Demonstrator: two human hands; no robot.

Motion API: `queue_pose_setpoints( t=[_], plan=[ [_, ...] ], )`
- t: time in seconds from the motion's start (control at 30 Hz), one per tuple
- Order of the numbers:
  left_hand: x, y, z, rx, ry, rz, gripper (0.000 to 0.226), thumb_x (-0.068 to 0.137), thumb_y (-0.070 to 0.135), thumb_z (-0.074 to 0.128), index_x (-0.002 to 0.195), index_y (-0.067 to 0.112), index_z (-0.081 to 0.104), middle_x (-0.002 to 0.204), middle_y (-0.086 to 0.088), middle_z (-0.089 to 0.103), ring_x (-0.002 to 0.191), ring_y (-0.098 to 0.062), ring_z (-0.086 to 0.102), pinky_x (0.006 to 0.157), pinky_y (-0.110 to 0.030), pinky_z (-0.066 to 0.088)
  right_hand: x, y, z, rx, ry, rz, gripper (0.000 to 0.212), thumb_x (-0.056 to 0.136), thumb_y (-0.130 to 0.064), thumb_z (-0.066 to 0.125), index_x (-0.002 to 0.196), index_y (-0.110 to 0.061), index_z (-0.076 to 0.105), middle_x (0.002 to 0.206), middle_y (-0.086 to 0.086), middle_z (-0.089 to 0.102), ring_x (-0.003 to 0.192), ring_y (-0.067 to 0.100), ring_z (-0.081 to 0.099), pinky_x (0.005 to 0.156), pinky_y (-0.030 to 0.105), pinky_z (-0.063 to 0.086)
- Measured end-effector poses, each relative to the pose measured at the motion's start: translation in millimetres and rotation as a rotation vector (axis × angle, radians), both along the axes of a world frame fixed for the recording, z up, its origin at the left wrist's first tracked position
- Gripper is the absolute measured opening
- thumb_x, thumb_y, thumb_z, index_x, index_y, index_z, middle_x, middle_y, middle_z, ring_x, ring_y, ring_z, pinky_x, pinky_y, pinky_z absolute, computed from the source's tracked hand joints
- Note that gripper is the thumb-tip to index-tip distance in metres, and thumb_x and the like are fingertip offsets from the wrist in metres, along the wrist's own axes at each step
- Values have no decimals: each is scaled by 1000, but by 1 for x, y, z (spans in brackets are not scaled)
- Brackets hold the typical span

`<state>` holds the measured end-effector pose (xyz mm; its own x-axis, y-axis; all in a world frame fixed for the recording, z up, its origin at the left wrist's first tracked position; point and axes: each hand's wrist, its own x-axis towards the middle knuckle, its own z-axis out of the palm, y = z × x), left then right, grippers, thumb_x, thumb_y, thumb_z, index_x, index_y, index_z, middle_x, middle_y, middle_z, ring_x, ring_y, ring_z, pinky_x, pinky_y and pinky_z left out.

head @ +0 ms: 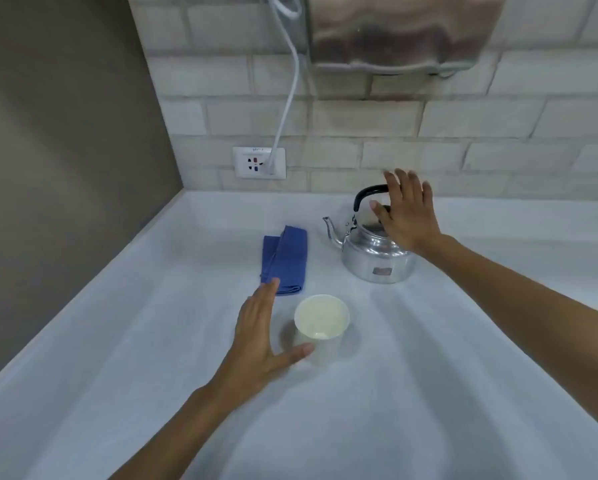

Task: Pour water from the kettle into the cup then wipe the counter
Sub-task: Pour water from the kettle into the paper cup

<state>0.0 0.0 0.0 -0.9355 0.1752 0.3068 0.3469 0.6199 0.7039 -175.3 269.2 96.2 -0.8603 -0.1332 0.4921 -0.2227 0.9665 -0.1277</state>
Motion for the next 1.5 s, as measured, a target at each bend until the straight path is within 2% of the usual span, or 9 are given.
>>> queue_pose_setpoints(
  t=[0.13,0.23,0.37,0.5,0.63,0.77,0.93,1.13,1.5],
  plan=[
    [-3,12,-7,124,-189,-74,104,58,72,69,137,54,4,146,34,10,130,16,9,104,-19,17,-10,-3,-4,44,29,-19,58,95,-41,34,140,-5,24,146,18,33,134,36,26,112,53,17],
    [-8,24,-9,207,-276,-127,100,56,63,77,133,57,13,143,29,24,128,14,21,99,-8,22,-21,-7,2,74,54,-17,52,96,-39,33,133,-2,37,133,23,48,123,39,40,108,52,23],
    [-17,37,-8,256,-308,-151,82,59,51,82,119,60,27,125,31,44,118,9,40,91,-1,32,-32,-12,23,12,0,-20,57,98,-40,25,88,4,60,92,27,65,90,41,57,83,47,42],
    [-27,43,-10,253,-349,-116,76,55,60,78,112,59,27,121,27,46,110,13,43,83,-1,38,-42,-14,36,-99,-137,-86,75,94,-53,19,67,5,60,74,19,62,75,36,58,72,41,47],
    [-32,46,-18,294,-339,-54,76,56,54,81,111,58,28,119,25,47,109,14,44,80,1,38,-47,-14,37,-76,-137,-100,66,92,-55,27,47,-7,39,65,15,51,67,30,51,67,38,43],
    [-34,46,-23,283,-313,-26,77,57,52,81,111,59,27,117,28,46,106,19,41,77,3,36,-44,-15,37,-68,-129,-99,62,91,-50,35,44,-9,36,49,7,42,61,29,51,61,33,39],
    [-35,46,-25,249,-290,-32,77,59,52,80,116,53,29,117,25,50,110,5,48,80,-1,40,-33,-12,41,-96,-121,-107,55,85,-40,44,41,-10,28,41,3,32,43,21,32,48,26,26],
    [-35,46,-24,232,-256,-49,80,60,55,78,125,41,34,119,22,53,110,4,49,82,-7,42,-7,4,55,-142,-93,-100,53,81,-42,46,40,-13,30,38,2,32,40,22,32,48,28,27],
    [-32,47,-25,257,-247,-38,74,60,53,79,122,43,39,110,28,56,101,14,50,74,-1,41,64,5,91,98,7,-9,54,78,-44,49,38,-17,26,35,0,27,39,20,28,45,25,20]
  ],
)
